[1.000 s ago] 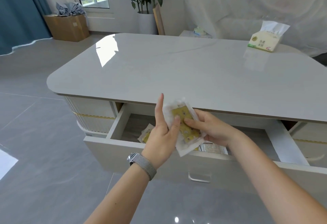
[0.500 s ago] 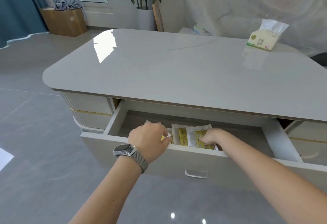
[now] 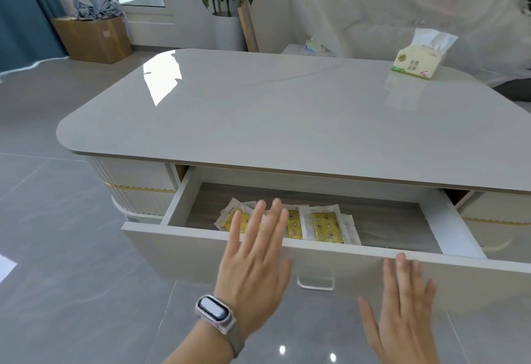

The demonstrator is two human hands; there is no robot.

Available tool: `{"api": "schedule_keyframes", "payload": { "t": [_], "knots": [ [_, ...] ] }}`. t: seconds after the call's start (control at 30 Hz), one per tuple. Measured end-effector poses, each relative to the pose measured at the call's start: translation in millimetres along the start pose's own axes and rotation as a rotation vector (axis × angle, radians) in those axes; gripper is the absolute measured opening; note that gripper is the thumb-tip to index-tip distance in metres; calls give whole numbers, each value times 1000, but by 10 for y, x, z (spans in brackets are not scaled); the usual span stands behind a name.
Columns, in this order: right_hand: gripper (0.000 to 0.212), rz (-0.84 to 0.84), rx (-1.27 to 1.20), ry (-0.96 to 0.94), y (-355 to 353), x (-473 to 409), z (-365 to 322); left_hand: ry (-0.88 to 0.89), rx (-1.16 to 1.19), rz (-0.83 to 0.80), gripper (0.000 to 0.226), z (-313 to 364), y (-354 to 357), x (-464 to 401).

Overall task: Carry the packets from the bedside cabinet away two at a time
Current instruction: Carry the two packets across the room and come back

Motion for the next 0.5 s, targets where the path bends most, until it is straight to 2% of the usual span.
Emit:
{"api": "schedule_keyframes", "payload": {
  "t": [0.03, 0.13, 0.23, 0.4, 0.5],
  "knots": [
    [67, -6, 42, -20, 96, 29, 40, 26, -48, 0, 66, 65, 179, 94],
    [70, -19, 87, -49, 329, -30, 105, 86, -167, 62, 61, 57, 542, 157],
    [71, -111, 83, -2, 522, -195, 148, 53, -207, 83, 59, -66, 713, -27],
    [70, -215, 17, 83, 758, -594, 313, -240, -56, -13, 63, -365, 1005, -195],
    [76, -298, 29, 133, 909, -807, 411, -303, -69, -160, 98, -432, 1238, -210]
  ]
}}
Point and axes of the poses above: each hand's wrist, its own x-axis away from the middle knuckle, its own y-axis out of the palm, z = x × y, the point moved 9 cm from there along -x, towards the middle knuckle, and after that the axes turned 11 degrees about -x, right-handed, at the moved point
